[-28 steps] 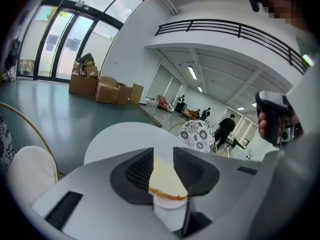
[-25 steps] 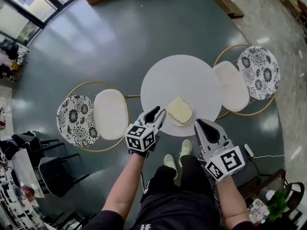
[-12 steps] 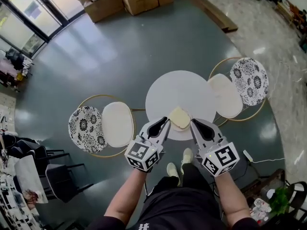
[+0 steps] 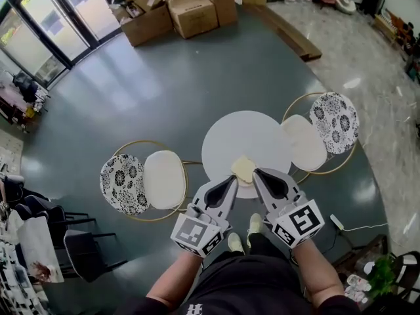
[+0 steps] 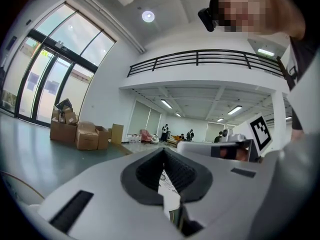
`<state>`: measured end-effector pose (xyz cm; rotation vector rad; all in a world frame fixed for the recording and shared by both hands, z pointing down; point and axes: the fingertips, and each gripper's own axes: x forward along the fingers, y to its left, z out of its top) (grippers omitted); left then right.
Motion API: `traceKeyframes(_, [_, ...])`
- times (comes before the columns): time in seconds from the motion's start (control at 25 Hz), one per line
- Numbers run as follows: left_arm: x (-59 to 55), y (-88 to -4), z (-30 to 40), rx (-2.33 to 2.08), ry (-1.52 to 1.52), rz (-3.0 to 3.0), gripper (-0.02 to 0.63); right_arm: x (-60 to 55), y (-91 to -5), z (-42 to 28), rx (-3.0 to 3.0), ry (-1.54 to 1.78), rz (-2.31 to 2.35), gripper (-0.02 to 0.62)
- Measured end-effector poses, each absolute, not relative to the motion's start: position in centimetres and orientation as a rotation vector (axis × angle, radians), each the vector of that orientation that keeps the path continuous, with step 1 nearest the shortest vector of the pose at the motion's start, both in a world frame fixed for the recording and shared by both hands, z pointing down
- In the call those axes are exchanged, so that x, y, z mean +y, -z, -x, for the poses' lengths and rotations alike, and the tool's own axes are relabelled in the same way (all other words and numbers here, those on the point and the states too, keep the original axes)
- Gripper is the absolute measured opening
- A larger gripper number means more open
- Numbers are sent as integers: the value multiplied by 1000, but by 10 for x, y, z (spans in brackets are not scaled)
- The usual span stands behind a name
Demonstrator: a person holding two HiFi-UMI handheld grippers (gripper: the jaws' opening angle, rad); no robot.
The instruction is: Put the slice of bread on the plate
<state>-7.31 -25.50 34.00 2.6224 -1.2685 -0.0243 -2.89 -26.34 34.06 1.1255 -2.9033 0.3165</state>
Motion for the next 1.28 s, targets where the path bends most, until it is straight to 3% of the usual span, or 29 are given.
traceKeyframes(1.28, [-256,-307,78,-1357,115,-2604,6,-257,-305,47,-2903,-174,-1092,5])
